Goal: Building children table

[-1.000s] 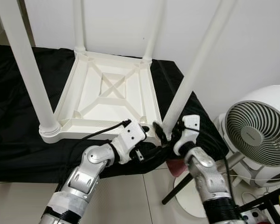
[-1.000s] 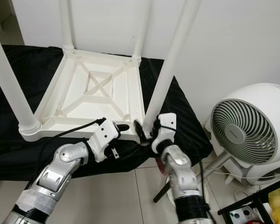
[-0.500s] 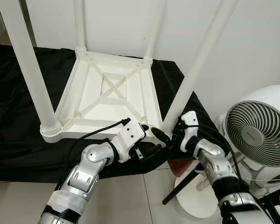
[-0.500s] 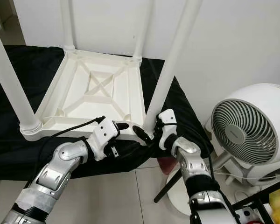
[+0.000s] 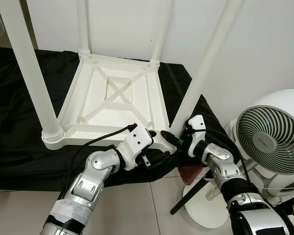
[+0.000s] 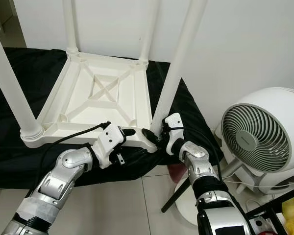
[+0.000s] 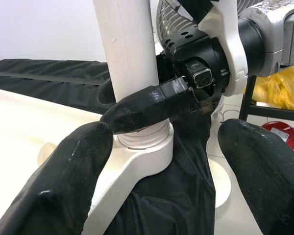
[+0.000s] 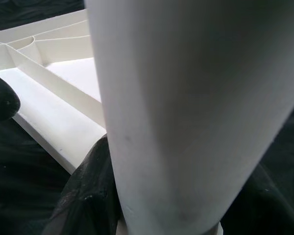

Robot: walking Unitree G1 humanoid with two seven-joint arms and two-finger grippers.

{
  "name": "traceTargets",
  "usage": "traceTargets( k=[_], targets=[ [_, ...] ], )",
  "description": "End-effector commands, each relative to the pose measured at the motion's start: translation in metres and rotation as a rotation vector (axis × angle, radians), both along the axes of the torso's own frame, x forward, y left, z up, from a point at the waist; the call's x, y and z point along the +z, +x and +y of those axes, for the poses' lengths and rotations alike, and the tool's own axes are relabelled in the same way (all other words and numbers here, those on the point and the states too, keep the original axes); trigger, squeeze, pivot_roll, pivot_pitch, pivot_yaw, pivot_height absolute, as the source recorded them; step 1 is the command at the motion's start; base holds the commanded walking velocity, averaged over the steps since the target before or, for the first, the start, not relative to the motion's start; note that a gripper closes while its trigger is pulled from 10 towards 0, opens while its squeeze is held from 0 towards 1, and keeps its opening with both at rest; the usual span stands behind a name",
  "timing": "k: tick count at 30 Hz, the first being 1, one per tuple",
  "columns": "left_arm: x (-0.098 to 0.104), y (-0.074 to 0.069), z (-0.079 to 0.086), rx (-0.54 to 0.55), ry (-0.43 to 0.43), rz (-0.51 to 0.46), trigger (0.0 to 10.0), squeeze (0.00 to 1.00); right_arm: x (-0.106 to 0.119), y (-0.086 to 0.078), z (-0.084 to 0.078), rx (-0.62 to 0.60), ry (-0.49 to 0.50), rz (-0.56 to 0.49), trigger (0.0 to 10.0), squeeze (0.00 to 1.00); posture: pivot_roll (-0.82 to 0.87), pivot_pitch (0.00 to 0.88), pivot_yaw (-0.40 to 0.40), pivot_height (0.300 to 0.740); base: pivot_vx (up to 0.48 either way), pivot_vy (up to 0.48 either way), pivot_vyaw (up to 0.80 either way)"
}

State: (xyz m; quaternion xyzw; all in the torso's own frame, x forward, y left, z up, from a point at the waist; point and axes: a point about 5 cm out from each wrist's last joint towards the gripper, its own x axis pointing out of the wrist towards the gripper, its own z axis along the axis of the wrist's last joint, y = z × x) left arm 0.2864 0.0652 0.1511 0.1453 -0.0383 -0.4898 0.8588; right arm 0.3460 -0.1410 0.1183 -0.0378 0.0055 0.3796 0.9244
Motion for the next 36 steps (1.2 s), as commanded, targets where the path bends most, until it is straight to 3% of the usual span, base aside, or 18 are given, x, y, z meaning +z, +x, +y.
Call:
traceTargets(
  k=[1,2,12,18,19,23,27,33,36],
  targets=[
    [0.001,-0.001,-0.004,0.015,-0.016,-0.002,10.0,0.00,-0.007,-0.003,-0.003,0.011,-0.044,0.014,0.0,0.00,-0.05,0.000,-0.145,0.740,0.000,0.000,0.00],
    [0.001,-0.001,-0.004,0.015,-0.016,0.000,10.0,0.00,-0.008,-0.003,-0.004,0.003,-0.038,0.018,10.0,0.00,-0.05,0.000,-0.145,0.740,0.000,0.000,0.00],
    [0.000,-0.003,-0.002,0.014,-0.015,0.007,10.0,0.00,-0.009,-0.004,-0.005,-0.141,0.009,0.014,10.0,0.00,-0.05,0.000,-0.147,0.740,0.000,0.000,0.00],
    [-0.001,-0.003,-0.002,0.014,-0.014,0.011,10.0,0.00,-0.008,-0.012,0.008,-0.257,0.065,0.008,10.0,0.00,-0.06,0.000,-0.144,0.740,0.000,0.000,0.00],
    [-0.001,-0.003,-0.003,0.013,-0.013,0.012,10.0,0.00,-0.009,-0.015,0.013,-0.367,0.094,0.030,10.0,0.00,-0.06,0.000,-0.144,0.740,0.000,0.000,0.00],
    [-0.001,-0.003,-0.003,0.013,-0.012,0.013,10.0,0.00,-0.013,-0.017,0.014,-0.492,0.109,0.063,10.0,0.00,-0.06,0.000,-0.145,0.740,0.000,0.000,0.00],
    [-0.001,-0.003,-0.002,0.015,-0.012,0.013,10.0,0.00,-0.015,-0.027,0.023,-0.724,0.158,0.086,10.0,0.00,-0.05,0.000,-0.151,0.740,0.000,0.000,0.00],
    [-0.001,-0.004,-0.002,0.016,-0.012,0.015,10.0,0.00,-0.012,-0.035,0.040,-0.687,0.171,0.101,10.0,0.00,-0.05,0.000,-0.152,0.740,0.000,0.000,0.00],
    [-0.002,-0.005,-0.002,0.015,-0.009,0.015,10.0,0.00,-0.008,-0.036,0.035,-0.697,0.154,0.089,10.0,0.00,-0.05,0.000,-0.153,0.740,0.000,0.000,0.00]
  ],
)
